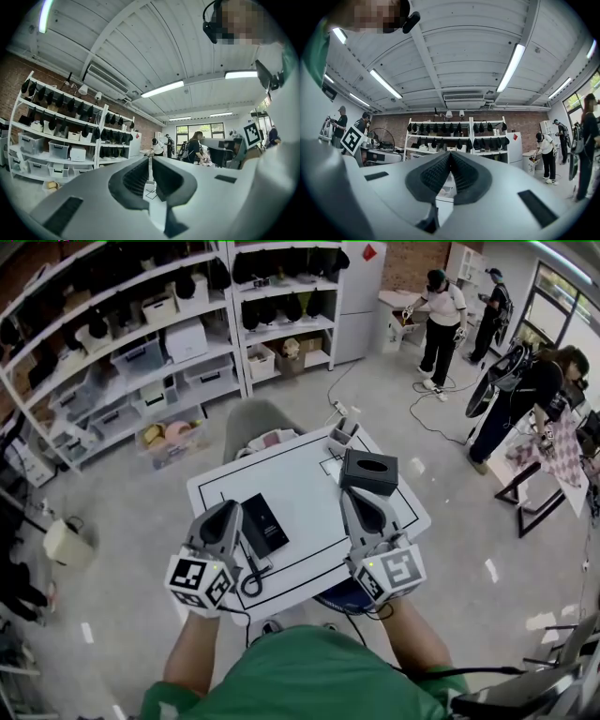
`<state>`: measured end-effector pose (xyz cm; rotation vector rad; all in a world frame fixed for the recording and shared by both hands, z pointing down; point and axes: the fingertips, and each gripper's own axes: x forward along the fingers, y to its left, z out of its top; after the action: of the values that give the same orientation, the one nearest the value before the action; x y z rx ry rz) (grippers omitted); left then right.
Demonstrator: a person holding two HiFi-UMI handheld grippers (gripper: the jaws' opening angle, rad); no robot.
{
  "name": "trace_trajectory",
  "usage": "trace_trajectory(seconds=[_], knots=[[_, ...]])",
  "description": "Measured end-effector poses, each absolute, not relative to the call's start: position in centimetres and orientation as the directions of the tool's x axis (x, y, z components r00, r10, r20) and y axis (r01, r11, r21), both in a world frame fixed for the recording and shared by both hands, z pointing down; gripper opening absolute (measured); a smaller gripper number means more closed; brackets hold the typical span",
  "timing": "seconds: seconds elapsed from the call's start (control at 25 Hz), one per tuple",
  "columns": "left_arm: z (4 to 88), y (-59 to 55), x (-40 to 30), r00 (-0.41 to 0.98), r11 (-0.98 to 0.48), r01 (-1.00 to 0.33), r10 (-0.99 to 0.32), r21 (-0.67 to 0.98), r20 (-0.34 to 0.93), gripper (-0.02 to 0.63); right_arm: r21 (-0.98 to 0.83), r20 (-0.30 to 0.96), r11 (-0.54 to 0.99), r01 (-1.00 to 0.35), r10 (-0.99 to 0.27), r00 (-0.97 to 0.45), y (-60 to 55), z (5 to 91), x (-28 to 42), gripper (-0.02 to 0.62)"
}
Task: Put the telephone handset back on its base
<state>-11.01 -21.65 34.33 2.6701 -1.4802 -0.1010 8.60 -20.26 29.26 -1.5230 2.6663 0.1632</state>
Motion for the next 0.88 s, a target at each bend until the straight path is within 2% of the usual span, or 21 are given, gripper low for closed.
trace_trajectory(seconds=[0.88], knots=[[36.3, -23.5, -10.9, 0.502, -0.496, -0.858, -0.865, 0.136, 0.014, 0.037, 0.034, -0.113, 0.497, -0.867, -0.860, -0.497, -22.8, 29.9, 10.0, 0.023]])
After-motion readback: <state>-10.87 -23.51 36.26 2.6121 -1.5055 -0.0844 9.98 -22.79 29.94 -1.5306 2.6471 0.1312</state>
